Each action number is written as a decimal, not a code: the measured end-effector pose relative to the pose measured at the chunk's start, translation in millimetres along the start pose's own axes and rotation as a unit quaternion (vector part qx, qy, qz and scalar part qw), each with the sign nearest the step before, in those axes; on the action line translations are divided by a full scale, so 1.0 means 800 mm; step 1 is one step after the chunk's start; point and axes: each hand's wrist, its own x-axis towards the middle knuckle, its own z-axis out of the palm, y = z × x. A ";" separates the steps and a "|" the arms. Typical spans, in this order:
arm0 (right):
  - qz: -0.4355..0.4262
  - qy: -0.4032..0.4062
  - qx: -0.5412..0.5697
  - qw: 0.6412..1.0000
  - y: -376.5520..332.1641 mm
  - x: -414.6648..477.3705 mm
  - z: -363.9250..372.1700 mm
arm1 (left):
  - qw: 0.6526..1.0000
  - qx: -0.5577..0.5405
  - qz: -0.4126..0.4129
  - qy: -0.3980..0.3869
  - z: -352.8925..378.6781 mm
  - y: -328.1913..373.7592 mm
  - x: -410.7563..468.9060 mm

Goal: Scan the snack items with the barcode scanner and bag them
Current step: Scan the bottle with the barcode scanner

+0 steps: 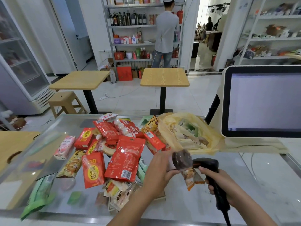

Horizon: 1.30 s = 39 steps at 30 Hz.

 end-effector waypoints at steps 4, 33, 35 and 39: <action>0.007 -0.004 0.008 1.000 -0.001 -0.001 0.000 | 0.903 -0.352 -0.219 0.118 -0.026 0.038 0.016; 0.024 -0.063 0.023 0.997 -0.020 -0.018 0.021 | 0.958 0.136 0.230 0.108 0.026 0.003 -0.014; 0.029 -0.090 0.027 0.995 -0.016 -0.022 0.028 | 0.975 0.095 0.144 0.139 0.024 0.009 -0.016; 0.015 -0.080 0.074 0.994 -0.007 -0.021 0.035 | 0.992 0.064 0.090 0.068 0.025 0.006 -0.023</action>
